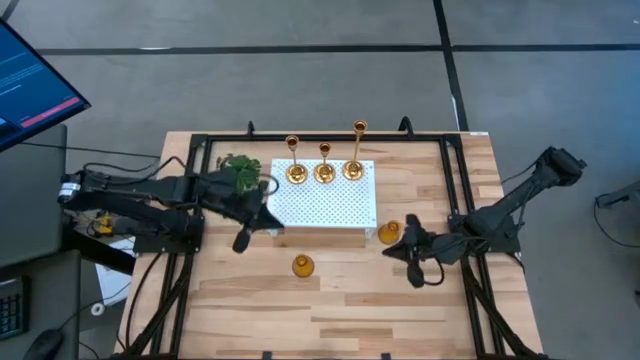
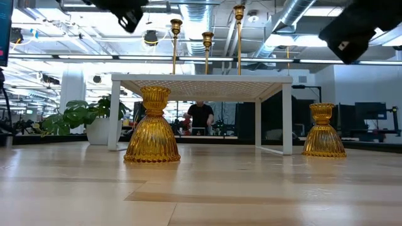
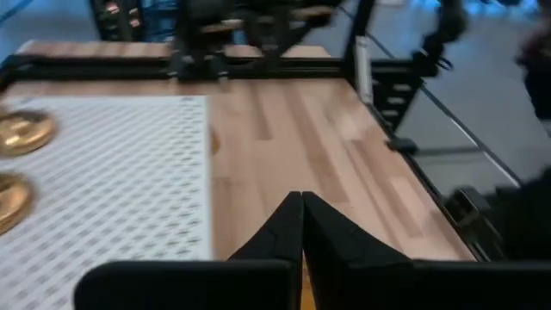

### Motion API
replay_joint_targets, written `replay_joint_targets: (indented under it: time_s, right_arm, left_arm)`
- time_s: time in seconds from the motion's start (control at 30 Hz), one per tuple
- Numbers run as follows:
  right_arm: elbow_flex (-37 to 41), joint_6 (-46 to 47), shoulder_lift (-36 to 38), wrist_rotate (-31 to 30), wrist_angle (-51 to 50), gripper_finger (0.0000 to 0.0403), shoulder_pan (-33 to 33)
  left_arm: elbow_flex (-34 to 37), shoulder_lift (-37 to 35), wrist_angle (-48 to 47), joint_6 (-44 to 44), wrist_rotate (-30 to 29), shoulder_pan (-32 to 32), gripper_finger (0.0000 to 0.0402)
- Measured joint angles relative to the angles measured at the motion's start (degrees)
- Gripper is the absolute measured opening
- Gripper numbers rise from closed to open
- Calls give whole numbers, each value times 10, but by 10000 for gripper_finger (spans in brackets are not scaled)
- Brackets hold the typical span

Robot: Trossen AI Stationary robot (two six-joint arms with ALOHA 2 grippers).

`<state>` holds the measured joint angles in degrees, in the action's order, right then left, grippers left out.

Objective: Pick & Place candle stick holders
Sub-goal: Put the top yellow candle holder on the shelf

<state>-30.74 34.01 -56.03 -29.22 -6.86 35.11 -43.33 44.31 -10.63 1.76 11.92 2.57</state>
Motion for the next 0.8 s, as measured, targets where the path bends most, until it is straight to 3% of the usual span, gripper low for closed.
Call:
replay_joint_targets:
  time_s: [0.23, 0.43, 0.5, 0.67, 0.8]
  right_arm:
    - [0, 122, 33, -11, -126, 0, -10]
    - [0, 112, 34, -9, -136, 0, -11]
    - [0, 104, 37, -9, -136, 0, -10]
    - [0, 96, 49, -8, -135, 0, -10]
    - [0, 93, 59, -7, -138, 0, -10]
  left_arm:
    - [0, -1, -1, 67, -99, 124, 3]
    - [48, -29, -5, 99, -203, 180, 3]
    - [71, -52, -7, 109, -205, 180, 3]
    - [115, -133, -21, 161, -146, 180, 6]
    - [130, -226, -91, 159, -145, 180, 7]
